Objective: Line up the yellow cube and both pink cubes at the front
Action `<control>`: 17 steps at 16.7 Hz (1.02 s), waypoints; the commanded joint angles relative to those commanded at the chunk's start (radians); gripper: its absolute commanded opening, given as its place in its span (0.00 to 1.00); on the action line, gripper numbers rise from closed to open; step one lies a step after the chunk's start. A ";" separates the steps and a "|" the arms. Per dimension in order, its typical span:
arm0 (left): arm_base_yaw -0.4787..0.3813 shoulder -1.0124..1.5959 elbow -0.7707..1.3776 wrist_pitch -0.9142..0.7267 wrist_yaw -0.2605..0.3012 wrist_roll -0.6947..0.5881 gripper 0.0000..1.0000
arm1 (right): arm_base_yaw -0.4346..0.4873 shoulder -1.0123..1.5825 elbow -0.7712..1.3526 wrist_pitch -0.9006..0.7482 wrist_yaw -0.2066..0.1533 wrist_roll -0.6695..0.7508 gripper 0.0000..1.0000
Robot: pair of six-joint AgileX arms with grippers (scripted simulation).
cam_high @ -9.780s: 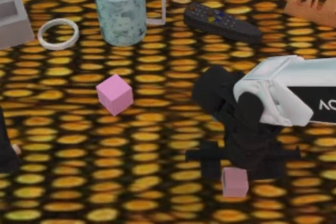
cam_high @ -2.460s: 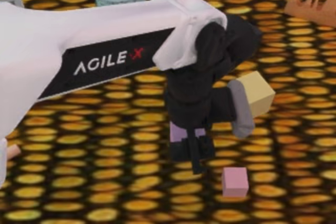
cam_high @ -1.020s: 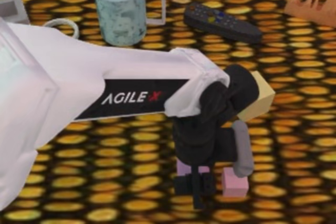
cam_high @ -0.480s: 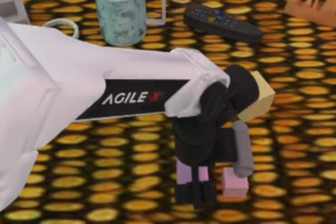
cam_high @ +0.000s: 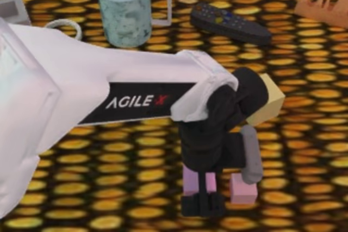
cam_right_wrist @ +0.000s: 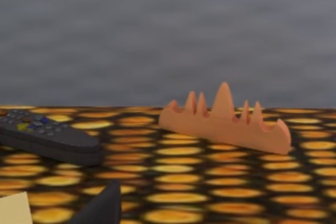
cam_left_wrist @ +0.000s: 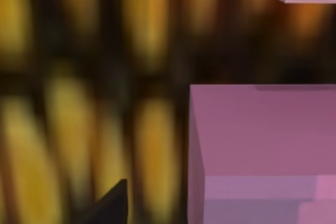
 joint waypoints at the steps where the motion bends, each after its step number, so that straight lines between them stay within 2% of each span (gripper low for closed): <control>1: -0.001 -0.001 0.003 -0.003 0.000 0.001 1.00 | 0.000 0.000 0.000 0.000 0.000 0.000 1.00; 9: 0.020 -0.074 0.168 -0.244 -0.001 0.000 1.00 | 0.000 0.000 0.000 0.000 0.000 0.000 1.00; 14: 0.016 -0.074 0.170 -0.247 -0.001 0.000 1.00 | 0.000 0.000 0.000 0.000 0.000 0.000 1.00; 17: 0.046 -0.129 0.120 -0.213 -0.004 -0.017 1.00 | 0.017 0.061 0.062 -0.046 -0.002 -0.002 1.00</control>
